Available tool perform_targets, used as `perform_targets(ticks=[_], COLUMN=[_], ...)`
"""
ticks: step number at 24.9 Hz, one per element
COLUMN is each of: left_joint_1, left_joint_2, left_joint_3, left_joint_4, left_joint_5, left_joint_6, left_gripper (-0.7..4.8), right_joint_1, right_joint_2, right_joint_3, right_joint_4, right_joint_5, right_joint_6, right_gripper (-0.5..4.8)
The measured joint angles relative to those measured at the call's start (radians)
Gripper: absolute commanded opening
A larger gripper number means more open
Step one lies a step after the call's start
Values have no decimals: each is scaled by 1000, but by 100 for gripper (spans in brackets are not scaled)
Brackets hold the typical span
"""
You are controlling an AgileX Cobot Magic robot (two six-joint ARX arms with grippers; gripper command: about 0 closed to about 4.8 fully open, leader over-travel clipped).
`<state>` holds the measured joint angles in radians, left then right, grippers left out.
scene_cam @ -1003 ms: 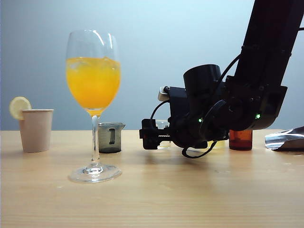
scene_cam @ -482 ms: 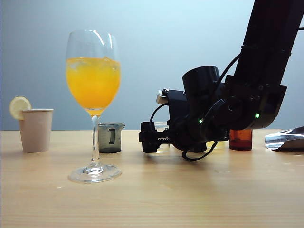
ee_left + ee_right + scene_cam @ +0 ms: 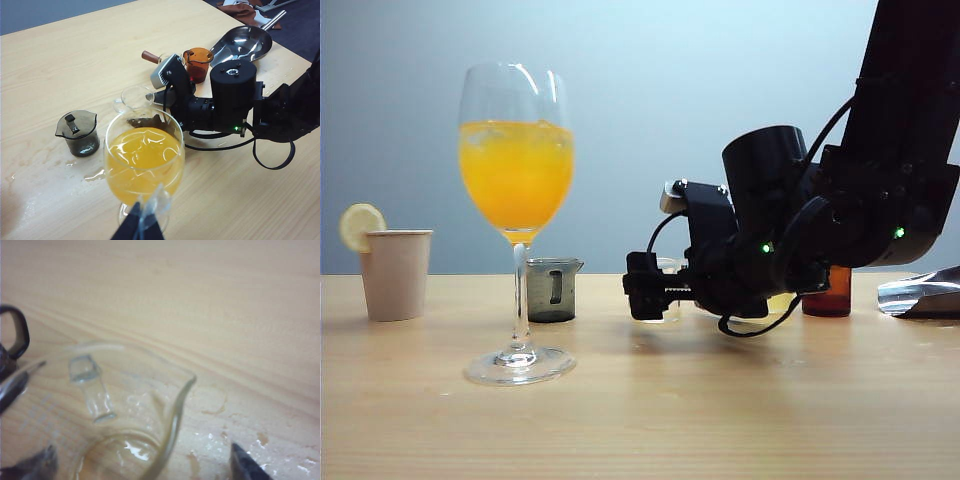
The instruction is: Pick up the second measuring cup from the left, pour the orange juice inside into the goblet, and finally put the measuring cup back in its original place.
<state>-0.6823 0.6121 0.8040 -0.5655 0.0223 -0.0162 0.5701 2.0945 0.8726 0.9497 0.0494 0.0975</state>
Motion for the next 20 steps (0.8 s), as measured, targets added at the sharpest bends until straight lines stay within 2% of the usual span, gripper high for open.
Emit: perform_targets(ticks=[3, 8, 12, 13, 14, 15, 16, 18, 20], left_joint_1=[0, 0, 0, 0, 0, 0, 0, 0, 0], left_joint_2=[0, 0, 0, 0, 0, 0, 0, 0, 0], left_joint_3=[0, 0, 0, 0, 0, 0, 0, 0, 0], left_joint_4=[0, 0, 0, 0, 0, 0, 0, 0, 0], left_joint_5=[0, 0, 0, 0, 0, 0, 0, 0, 0], left_joint_6=[0, 0, 0, 0, 0, 0, 0, 0, 0], left_gripper=[-5, -5, -5, -5, -5, -5, -5, -5, -5], right_joint_1=[1, 6, -7, -6, -2, -2, -1, -2, -2], right_joint_2=[-11, -72, -203, -242, -309, -348, -398, -492, -612], right_joint_3=[-17, -92, -244, -276, -313, -328, -347, -372, -389], right_joint_4=[3, 3, 1, -2, -17, -33, -51, -113, -222], right_joint_5=[-45, -50, -42, -43, -50, -54, -61, -72, -73], right_joint_6=[5, 4, 3, 3, 7, 6, 6, 6, 6], right_gripper=[479, 479, 475, 214, 68, -3, 6, -8, -8])
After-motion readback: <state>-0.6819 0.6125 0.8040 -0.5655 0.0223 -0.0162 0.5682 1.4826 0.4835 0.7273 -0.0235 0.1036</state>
